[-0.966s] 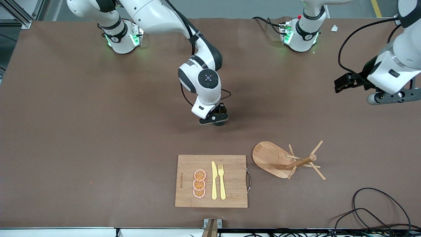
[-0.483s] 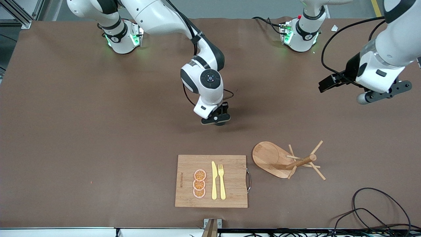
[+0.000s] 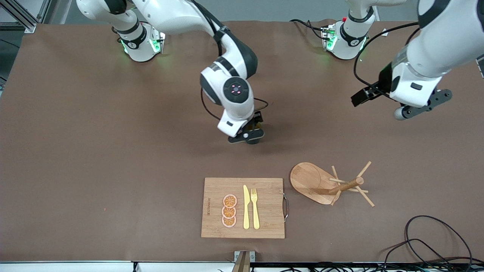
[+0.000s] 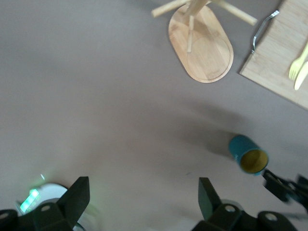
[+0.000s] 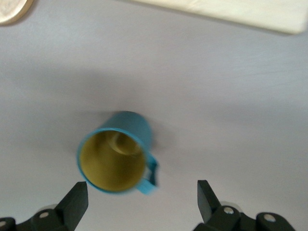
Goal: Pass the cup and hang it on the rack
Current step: 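Carry the mug toward the table middle while the left gripper approaches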
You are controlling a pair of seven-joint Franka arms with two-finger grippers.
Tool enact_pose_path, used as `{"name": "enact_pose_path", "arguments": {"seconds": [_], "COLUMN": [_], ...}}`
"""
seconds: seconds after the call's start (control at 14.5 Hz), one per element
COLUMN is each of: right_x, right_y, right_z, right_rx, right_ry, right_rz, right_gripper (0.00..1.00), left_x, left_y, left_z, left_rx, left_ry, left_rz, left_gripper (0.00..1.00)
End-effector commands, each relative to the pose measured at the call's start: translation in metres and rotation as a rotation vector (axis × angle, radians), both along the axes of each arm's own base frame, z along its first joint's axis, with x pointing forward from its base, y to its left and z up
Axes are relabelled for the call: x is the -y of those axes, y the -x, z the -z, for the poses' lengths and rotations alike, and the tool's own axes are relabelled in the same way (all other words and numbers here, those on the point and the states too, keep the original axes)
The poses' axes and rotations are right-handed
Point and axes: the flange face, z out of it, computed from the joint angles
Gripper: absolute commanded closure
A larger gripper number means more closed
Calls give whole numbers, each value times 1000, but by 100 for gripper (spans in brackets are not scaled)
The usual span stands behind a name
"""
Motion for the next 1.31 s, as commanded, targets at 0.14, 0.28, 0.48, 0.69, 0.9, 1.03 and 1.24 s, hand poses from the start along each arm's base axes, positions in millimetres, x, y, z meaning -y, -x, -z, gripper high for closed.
{"name": "enact_pose_path", "arguments": {"seconds": [0.14, 0.28, 0.48, 0.69, 0.9, 1.03, 1.24], "right_x": [189, 255, 346, 400, 440, 464, 496], "right_y": [-76, -86, -83, -71, -64, -60, -55], "right_z": [-85, -105, -120, -144, -166, -179, -193], "right_rx": [-125, -142, -134, -98, -77, -63, -50], "right_ry": [-7, 24, 102, 156, 149, 136, 119], "right_rz": [160, 119, 184, 235, 238, 247, 260], "right_gripper": [0, 0, 0, 0, 0, 0, 0], "left_x": [73, 106, 167, 240, 306, 343, 387], "left_y": [24, 33, 59, 72, 92, 112, 130], "left_z": [14, 27, 53, 104, 158, 183, 236], "left_rx": [-29, -18, 59, 129, 275, 377, 464], "left_ry": [-86, -157, -294, -384, -464, -448, -440], "left_rz": [-164, -251, -239, -324, -323, -320, -372], "left_gripper": [0, 0, 0, 0, 0, 0, 0]}}
